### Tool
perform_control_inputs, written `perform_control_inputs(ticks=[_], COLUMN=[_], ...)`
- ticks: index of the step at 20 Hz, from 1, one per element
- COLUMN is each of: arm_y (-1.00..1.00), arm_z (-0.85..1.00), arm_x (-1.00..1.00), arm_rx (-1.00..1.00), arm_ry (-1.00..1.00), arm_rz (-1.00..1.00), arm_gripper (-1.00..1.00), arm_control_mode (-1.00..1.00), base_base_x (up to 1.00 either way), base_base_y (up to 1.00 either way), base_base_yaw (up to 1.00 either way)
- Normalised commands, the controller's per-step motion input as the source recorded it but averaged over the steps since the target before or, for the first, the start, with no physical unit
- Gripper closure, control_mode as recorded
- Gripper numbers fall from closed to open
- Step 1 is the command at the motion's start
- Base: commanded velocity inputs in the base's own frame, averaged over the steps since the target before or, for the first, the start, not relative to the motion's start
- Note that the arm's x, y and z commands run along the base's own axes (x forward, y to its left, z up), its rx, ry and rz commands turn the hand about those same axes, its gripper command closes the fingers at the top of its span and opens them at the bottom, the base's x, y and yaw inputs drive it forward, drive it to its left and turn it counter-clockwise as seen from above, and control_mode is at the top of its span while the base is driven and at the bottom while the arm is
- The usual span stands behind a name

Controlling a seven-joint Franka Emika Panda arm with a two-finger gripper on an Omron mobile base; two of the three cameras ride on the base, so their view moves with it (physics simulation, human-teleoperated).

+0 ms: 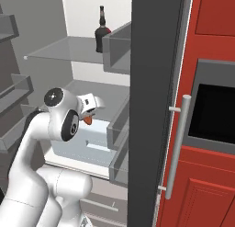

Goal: Place the liquors on the top shelf of the fridge to keep them out of children's reach, and place the sweet potato on lower shelves for easy access.

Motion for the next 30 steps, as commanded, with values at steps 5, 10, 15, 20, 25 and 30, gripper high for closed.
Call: perform_control_inputs(ticks=[5,10,15,20,25,30], arm_y=[-0.23,-0.15,-0.01,0.0,-0.02,-0.04], arm_z=[-0.13,-0.12,-0.1,-0.22,-0.31,-0.31], arm_x=[0.57,0.49,0.46,0.45,0.52,0.54], arm_rx=[0.0,0.0,0.0,0.0,0.0,0.0], arm_ry=[0.04,0.05,0.01,0.0,0.0,0.0], arm_rz=[0.0,0.0,0.0,0.01,0.02,0.02], arm_gripper=[1.0,1.0,1.0,1.0,1.0,1.0], arm_control_mode=[-1.0,-1.0,-1.0,-1.0,-1.0,-1.0], base_base_x=[0.0,0.0,0.0,0.0,0.0,0.0], base_base_y=[0.0,0.0,0.0,0.0,0.0,0.0], base_base_yaw=[0.0,0.0,0.0,0.0,0.0,0.0])
